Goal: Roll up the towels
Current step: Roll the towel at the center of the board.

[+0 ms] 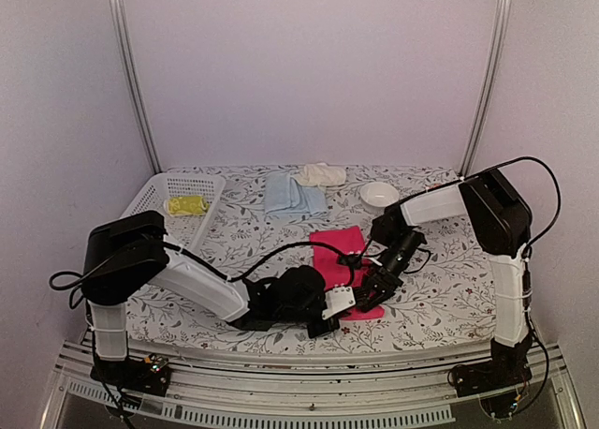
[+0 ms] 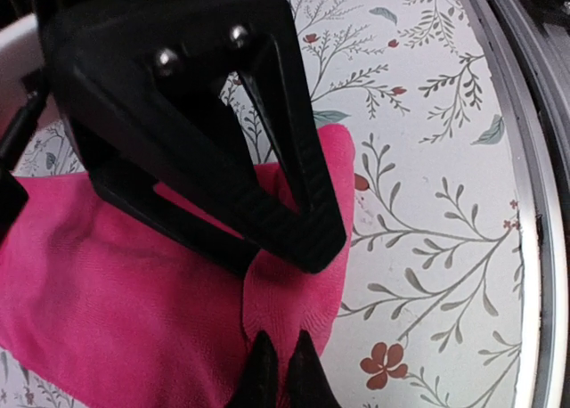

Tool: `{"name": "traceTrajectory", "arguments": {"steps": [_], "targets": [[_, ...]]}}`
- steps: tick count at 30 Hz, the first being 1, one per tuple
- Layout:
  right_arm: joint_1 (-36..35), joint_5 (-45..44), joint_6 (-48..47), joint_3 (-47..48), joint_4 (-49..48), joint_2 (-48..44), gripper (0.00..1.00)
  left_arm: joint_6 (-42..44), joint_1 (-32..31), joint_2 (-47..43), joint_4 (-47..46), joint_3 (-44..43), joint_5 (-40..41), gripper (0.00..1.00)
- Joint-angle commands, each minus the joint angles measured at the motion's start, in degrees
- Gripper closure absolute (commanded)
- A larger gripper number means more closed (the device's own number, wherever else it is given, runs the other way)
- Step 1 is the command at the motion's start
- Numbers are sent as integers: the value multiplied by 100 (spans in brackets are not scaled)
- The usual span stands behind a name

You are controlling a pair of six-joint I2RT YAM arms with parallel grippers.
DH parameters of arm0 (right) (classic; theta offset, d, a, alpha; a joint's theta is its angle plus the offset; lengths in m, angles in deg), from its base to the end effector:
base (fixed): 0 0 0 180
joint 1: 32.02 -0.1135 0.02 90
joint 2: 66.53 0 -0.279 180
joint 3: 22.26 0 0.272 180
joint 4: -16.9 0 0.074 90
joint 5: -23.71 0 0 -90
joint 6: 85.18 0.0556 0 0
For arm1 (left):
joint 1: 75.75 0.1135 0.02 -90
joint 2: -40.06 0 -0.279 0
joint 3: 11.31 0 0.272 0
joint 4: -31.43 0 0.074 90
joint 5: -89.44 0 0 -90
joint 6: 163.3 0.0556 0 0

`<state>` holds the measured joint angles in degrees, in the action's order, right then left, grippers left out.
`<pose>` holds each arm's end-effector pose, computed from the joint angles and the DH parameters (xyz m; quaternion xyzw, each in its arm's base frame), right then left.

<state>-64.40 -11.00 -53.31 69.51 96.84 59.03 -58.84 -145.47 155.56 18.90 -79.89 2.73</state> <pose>0.2844 0.2345 0.0925 0.5486 -0.6780 -0.4832 0.0764 0.1530 -0.4048 0.0935 0.5827 0.6651 -0.1937 0.4249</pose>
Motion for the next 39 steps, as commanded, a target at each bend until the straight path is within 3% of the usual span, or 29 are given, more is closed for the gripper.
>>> {"name": "traceTrajectory", "arguments": {"steps": [1, 4, 9, 12, 15, 27, 39], "targets": [[612, 20, -40, -137, 59, -1075, 55, -592, 312, -13, 656, -243, -815, 100], [823, -170, 192, -462, -435, -1923, 55, -1182, 609, 207, 1273, -745, -1665, 100], [789, -702, 635, -1739, -1881, -3092, 60, -2106, 1084, 422, 1460, -1006, -2698, 100], [607, -1250, 773, -2175, -2467, -3457, 59, -2800, 1411, 679, 1513, -1245, -3598, 100], [190, -2075, 1025, -2431, -3094, -3680, 58, -3327, 1573, 895, 1532, -1402, -3997, 100], [-1090, -3336, 793, -2568, -4132, -3534, 58, -4141, 1660, 983, 1587, -1347, -3989, 100], [-1296, -3940, 565, -3086, -4908, -2930, 58, -4210, 1754, 1044, 1519, -1246, -3994, 100]]}}
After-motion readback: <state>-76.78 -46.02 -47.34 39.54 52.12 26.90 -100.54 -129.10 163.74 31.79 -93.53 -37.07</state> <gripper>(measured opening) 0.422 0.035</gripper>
